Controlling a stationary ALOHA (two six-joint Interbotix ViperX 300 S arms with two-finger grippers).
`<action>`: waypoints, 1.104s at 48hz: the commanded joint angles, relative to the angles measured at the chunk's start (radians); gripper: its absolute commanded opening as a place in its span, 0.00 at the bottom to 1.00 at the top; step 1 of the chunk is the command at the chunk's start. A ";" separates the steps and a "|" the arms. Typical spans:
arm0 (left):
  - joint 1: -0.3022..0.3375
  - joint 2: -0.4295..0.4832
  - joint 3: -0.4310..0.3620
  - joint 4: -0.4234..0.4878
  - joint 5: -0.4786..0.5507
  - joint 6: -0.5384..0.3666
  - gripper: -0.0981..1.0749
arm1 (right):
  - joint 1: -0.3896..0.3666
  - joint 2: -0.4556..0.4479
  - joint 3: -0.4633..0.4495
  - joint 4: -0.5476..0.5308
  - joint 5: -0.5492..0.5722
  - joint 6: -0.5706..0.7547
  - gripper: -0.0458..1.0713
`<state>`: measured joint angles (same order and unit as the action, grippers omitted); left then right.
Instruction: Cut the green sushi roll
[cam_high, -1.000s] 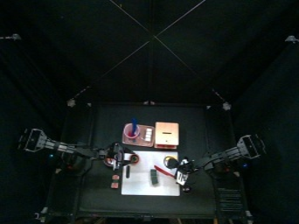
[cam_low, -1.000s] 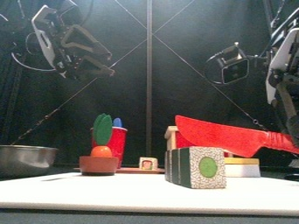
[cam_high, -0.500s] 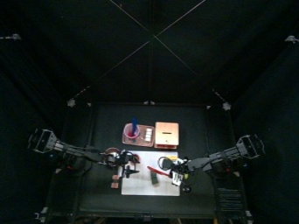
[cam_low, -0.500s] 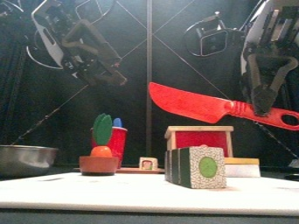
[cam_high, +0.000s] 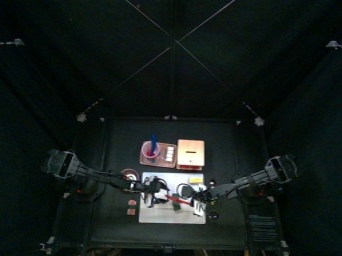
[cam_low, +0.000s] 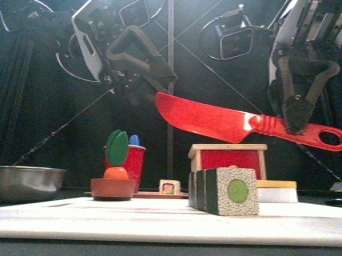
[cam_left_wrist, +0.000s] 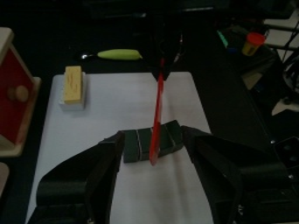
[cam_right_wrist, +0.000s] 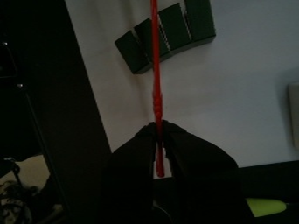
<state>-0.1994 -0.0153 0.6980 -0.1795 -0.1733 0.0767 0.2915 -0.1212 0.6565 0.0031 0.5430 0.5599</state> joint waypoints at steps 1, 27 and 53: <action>-0.002 0.003 -0.044 0.000 0.063 -0.002 0.84 | 0.000 -0.015 -0.023 -0.002 -0.006 -0.003 0.47; 0.006 0.044 -0.117 -0.009 0.147 0.005 0.63 | -0.002 -0.003 -0.014 -0.002 -0.012 -0.002 0.47; 0.009 0.061 -0.117 -0.003 0.192 0.005 0.56 | -0.002 -0.002 -0.012 -0.002 -0.008 0.005 0.47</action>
<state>-0.1917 0.0552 0.6059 -0.1856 0.0046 0.0813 0.2915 -0.0997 0.6565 0.0031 0.5369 0.5630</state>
